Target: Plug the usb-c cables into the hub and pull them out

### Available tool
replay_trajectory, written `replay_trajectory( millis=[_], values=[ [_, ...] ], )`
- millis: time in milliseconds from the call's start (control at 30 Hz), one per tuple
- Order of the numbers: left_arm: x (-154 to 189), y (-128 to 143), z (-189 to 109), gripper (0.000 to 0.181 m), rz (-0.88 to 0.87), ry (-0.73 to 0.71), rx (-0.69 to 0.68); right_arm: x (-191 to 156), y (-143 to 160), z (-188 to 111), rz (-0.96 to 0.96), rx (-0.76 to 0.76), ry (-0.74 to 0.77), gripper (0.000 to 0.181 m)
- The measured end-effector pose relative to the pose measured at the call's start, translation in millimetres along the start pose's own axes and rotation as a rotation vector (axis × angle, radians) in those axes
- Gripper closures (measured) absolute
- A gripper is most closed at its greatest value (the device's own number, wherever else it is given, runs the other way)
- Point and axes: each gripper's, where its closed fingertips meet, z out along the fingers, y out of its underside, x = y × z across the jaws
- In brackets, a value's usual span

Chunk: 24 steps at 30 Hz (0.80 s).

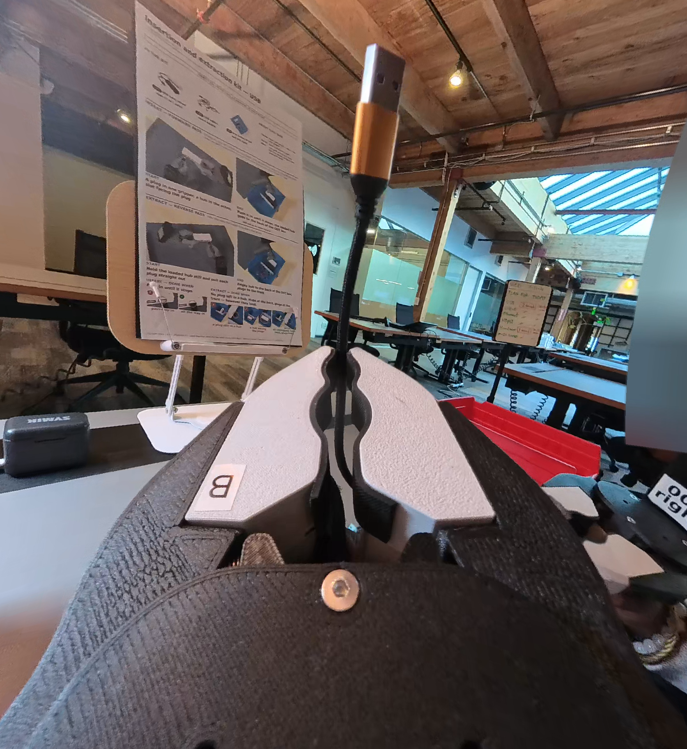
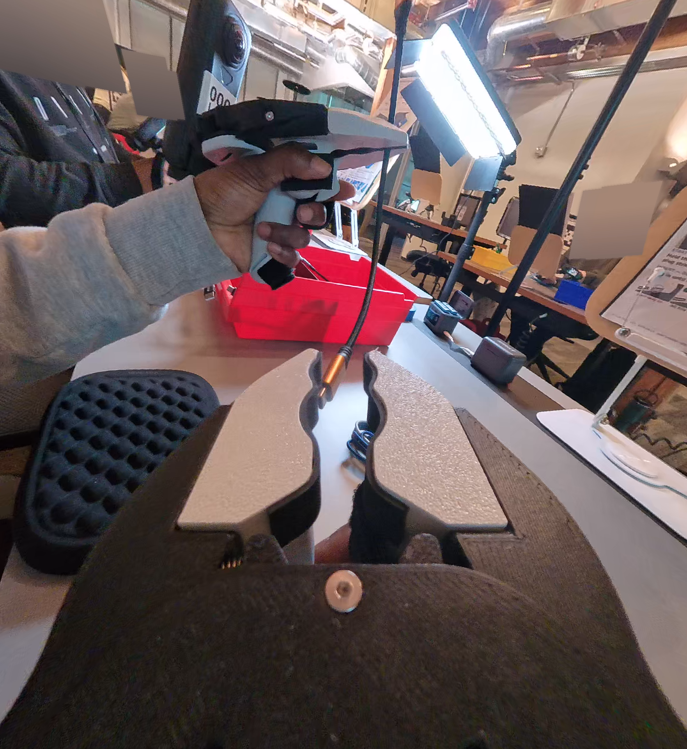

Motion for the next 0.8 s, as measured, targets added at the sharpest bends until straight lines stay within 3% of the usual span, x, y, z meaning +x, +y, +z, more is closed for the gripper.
replay_trajectory(
  millis=[333,533,633,733,800],
  values=[
    [-2,-2,-2,0.177,-0.021,-0.011,0.025,-6,8,4,-0.020,-0.017,0.016,0.160],
    [-1,-1,-3,0.177,-0.069,0.004,0.030,-2,12,4,0.010,-0.040,0.027,0.175],
    [-7,21,2,0.175,-0.054,-0.019,-0.099,4,21,3,0.354,-0.057,-0.032,0.175],
    [-17,58,0,0.134,0.018,-0.032,-0.318,15,34,-3,0.838,-0.037,-0.124,0.175],
    [-21,73,-7,0.109,0.140,-0.065,-0.383,19,45,-8,1.055,-0.052,-0.181,0.175]
  ],
)
